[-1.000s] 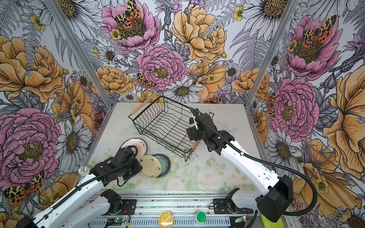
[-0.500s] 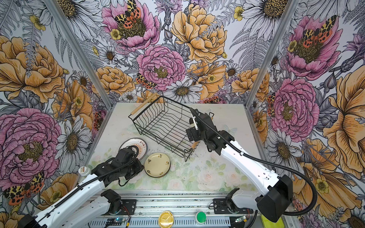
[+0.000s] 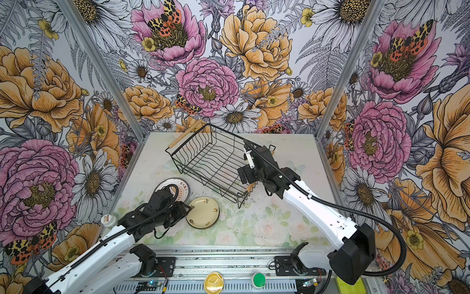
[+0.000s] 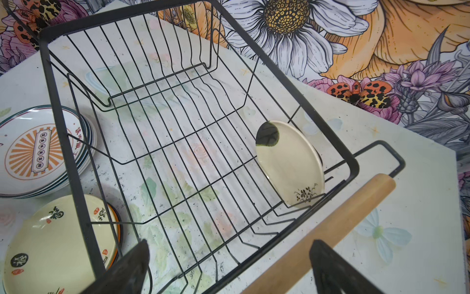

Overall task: Unload the plates from the dish rack
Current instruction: 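Open and raise the left gripper while right lowers to last cream plate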

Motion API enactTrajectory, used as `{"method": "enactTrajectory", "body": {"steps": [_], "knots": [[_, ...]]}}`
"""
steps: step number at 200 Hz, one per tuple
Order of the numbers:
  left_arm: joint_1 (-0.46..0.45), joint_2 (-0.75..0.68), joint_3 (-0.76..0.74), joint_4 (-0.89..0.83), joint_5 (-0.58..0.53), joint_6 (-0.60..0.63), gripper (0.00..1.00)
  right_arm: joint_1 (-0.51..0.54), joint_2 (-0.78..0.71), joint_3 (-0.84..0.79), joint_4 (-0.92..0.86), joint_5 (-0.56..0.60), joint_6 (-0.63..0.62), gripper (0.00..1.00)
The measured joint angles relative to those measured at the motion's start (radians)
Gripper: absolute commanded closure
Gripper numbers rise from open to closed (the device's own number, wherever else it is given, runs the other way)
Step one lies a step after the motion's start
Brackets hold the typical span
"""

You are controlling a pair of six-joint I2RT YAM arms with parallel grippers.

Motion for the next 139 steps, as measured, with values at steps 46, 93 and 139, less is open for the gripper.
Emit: {"method": "enactTrajectory", "body": {"steps": [46,93,139], "knots": [[0.0,0.007,-0.003,0.222,0.071,0.113,0.23,-0.043,0.052,0.013,-0.003,-0.143,-0.023,0.01],[0.042,0.094,0.014,0.397,0.165,0.216,0.01,-0.145,0.122,0.098,-0.009,-0.299,-0.05,0.01],[0.066,0.174,0.069,0.426,0.242,0.287,0.01,-0.212,0.245,0.23,-0.038,-0.291,-0.095,0.0]]}}
